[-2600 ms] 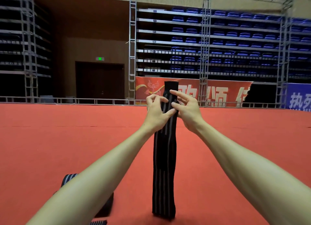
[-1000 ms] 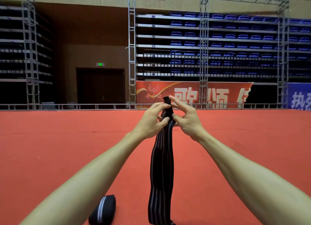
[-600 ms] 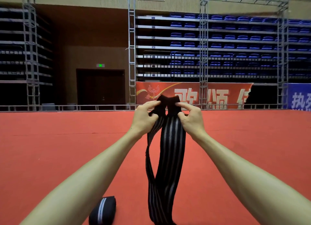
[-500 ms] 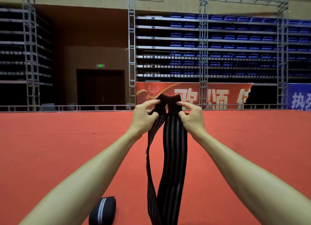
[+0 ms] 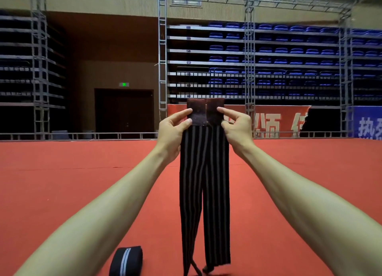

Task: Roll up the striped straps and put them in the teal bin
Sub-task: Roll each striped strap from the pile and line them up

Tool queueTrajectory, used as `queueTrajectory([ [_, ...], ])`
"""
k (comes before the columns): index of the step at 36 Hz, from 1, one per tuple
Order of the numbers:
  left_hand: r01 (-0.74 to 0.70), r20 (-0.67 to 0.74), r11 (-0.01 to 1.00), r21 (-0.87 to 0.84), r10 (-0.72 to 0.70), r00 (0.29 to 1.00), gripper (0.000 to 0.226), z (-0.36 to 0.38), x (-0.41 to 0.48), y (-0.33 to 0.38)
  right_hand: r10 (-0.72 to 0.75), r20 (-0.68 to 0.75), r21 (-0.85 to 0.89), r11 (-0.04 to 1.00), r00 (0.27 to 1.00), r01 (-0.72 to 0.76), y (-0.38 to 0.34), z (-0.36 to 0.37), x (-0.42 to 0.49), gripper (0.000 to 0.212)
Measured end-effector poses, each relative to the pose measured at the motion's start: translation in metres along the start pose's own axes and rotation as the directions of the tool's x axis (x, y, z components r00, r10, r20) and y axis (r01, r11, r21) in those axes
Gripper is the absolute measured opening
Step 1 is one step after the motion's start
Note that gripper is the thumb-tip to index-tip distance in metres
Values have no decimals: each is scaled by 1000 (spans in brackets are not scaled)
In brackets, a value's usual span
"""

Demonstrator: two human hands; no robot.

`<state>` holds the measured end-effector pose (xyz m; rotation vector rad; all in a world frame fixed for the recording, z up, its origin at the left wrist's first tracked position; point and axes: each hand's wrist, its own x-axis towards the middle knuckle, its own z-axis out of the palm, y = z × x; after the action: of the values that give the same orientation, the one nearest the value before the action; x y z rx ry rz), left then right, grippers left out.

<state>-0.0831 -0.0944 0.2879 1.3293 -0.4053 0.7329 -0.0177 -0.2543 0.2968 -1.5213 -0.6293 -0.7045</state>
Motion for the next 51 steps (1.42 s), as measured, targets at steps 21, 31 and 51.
queueTrajectory([
  [21,-59,-93,997,51,63,994,35,14,8,-23,46,120,288,954,992,-79,-2,13,-8,31],
  [31,3,-60,992,-125,-10,998,31,17,1,-25,-4,86,239,971,996,-16,6,8,-13,44],
  [51,64,36,972,-225,-58,998,30,5,-6,-16,77,175,339,931,982,-133,14,2,-15,66],
])
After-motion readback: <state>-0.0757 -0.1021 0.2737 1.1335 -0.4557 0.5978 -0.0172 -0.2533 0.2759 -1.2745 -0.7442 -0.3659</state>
